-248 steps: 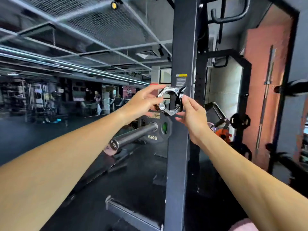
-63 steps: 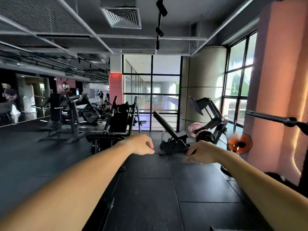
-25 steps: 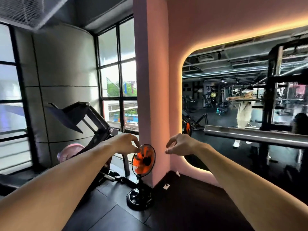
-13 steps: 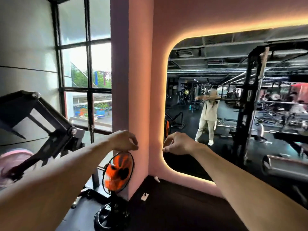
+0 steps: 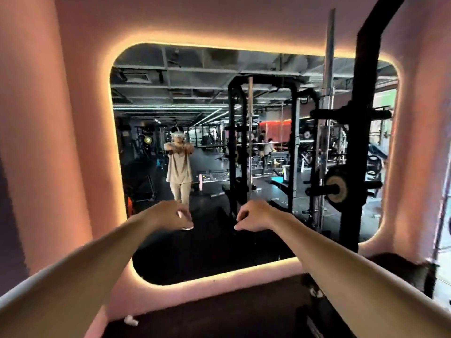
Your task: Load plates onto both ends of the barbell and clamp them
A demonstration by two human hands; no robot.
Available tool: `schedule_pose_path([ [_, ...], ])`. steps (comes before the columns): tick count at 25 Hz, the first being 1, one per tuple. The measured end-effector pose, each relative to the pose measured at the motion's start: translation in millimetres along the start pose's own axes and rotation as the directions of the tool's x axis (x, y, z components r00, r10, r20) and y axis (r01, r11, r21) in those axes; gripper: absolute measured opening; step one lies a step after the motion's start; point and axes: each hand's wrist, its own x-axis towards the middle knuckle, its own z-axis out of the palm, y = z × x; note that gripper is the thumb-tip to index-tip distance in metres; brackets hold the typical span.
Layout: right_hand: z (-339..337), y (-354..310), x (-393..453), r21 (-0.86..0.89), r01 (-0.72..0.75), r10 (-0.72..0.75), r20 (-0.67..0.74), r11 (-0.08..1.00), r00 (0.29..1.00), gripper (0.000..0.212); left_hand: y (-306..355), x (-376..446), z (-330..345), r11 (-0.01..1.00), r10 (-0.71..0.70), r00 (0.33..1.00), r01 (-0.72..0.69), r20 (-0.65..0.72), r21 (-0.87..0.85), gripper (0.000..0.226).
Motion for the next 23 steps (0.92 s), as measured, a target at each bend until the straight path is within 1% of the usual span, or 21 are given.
schedule_pose_path([
  [1, 1, 14, 19, 0.001, -0.030, 0.030, -0.013, 1.000, 0.999, 0.023, 2, 34, 7, 0.999, 0.045, 0.999, -0.045, 0.017, 0.002, 0.008],
  [3, -1, 43, 55, -0.009, -0.091, 0.091, -0.043, 0.996, 0.995, 0.024, 4, 90, 20, 0.994, 0.110, 0.993, -0.111, 0.053, 0.011, 0.009],
  [6, -23, 94, 108, -0.010, -0.188, 0.186, -0.087, 0.982, 0.979, 0.024, 15, 180, 29, 0.981, 0.193, 0.974, -0.196, 0.117, 0.014, 0.008],
  [8, -44, 127, 137, -0.018, -0.257, 0.252, -0.154, 0.966, 0.956, 0.025, 28, 244, 30, 0.965, 0.262, 0.960, -0.263, 0.101, -0.008, 0.013],
  [10, -62, 156, 163, -0.021, -0.297, 0.286, -0.210, 0.955, 0.935, 0.025, 44, 305, 36, 0.948, 0.317, 0.946, -0.314, 0.068, -0.045, 0.011],
  [13, -72, 199, 198, -0.049, -0.383, 0.357, -0.272, 0.923, 0.894, 0.023, 72, 383, 59, 0.915, 0.400, 0.912, -0.392, 0.086, -0.092, 0.010],
  [16, -85, 250, 231, -0.028, -0.495, 0.446, -0.390, 0.868, 0.805, 0.013, 108, 465, 93, 0.858, 0.512, 0.846, -0.499, 0.147, -0.118, 0.010],
  [18, -94, 282, 244, -0.024, -0.568, 0.493, -0.466, 0.823, 0.734, 0.021, 136, 520, 119, 0.798, 0.602, 0.781, -0.587, 0.166, -0.134, 0.011],
  [20, -102, 306, 244, 0.018, -0.650, 0.583, -0.463, 0.759, 0.668, 0.018, 165, 564, 141, 0.740, 0.672, 0.720, -0.656, 0.172, -0.145, 0.010],
  [21, -104, 318, 243, 0.062, -0.700, 0.642, -0.460, 0.712, 0.613, 0.017, 182, 584, 150, 0.714, 0.701, 0.690, -0.680, 0.181, -0.169, 0.015],
  [23, -106, 340, 240, 0.150, -0.778, 0.739, -0.462, 0.610, 0.490, 0.029, 215, 613, 164, 0.662, 0.749, 0.633, -0.703, 0.193, -0.261, 0.028],
])
